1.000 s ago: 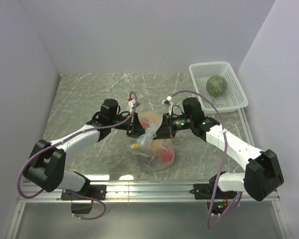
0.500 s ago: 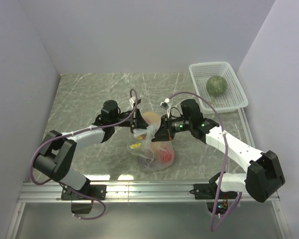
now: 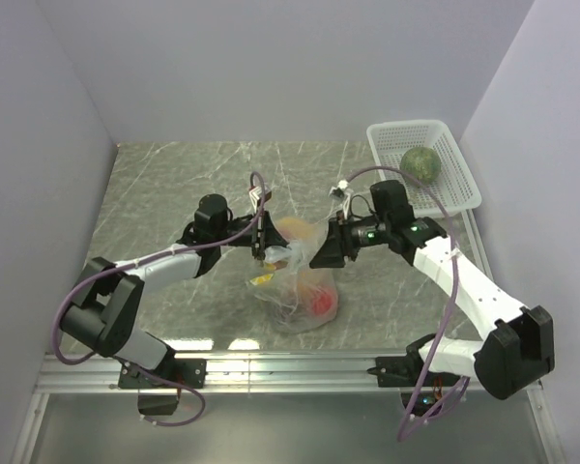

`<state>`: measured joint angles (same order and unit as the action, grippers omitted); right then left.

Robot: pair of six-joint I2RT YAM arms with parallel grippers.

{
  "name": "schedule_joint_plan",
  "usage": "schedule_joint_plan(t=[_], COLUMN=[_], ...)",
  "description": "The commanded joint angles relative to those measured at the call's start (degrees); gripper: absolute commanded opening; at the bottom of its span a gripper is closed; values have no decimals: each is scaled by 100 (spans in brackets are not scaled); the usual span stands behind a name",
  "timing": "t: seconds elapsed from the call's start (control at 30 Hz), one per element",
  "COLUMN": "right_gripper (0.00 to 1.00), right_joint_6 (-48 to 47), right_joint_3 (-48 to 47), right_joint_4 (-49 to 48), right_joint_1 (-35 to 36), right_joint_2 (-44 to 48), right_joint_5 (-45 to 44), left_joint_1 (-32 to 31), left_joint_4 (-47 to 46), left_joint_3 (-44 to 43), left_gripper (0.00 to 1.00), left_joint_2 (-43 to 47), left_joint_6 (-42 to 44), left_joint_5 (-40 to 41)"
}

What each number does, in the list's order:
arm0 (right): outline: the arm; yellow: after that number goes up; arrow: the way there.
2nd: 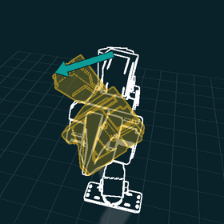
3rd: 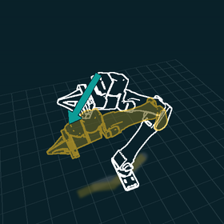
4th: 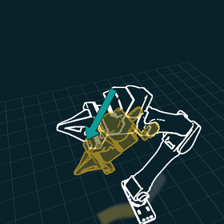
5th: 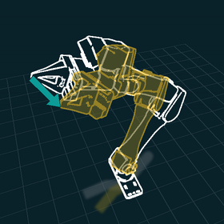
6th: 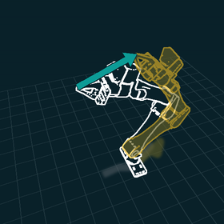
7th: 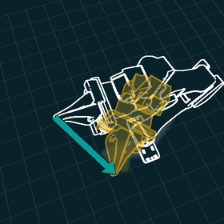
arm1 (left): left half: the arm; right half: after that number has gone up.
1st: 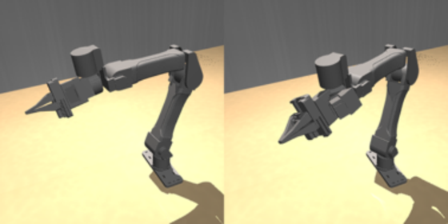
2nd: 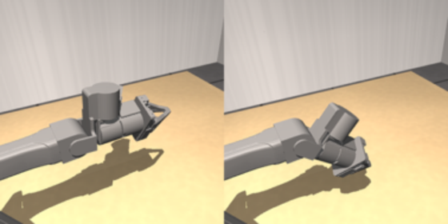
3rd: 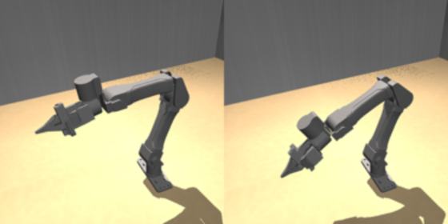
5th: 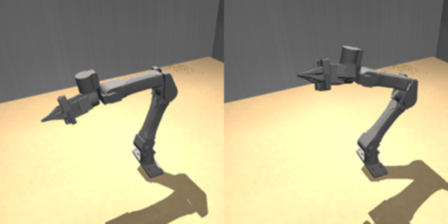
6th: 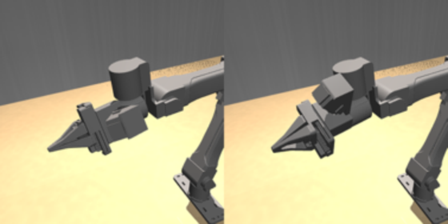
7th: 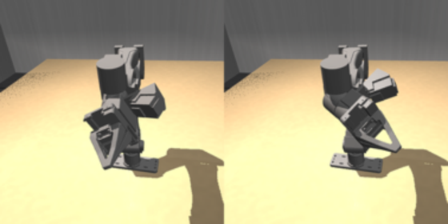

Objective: Place the fake fruits into the plastic bag and tie a complex knot

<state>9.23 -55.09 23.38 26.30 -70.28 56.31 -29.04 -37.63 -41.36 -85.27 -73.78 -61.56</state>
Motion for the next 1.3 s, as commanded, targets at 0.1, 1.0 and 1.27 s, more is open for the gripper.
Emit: schedule_joint_plan(t=[0.1,1.0,1.27], right_gripper=[65,62,63], right_joint_6=[-862,1098,1467], right_joint_3=[-485,-194,-468], right_joint_4=[1204,-1767,-1872], right_joint_1=[-416,1043,1026], right_joint_2=[427,-679,-917], right_joint_5=[503,-1069,-1158], left_joint_1=[144,-58,-93], left_joint_4=[756,687,476], left_joint_3=[-21,-91,41], left_gripper=[0,0,0], left_joint_2=[345,72,116], left_joint_6=[750,444,320], left_joint_5=[-58,-313,-462])
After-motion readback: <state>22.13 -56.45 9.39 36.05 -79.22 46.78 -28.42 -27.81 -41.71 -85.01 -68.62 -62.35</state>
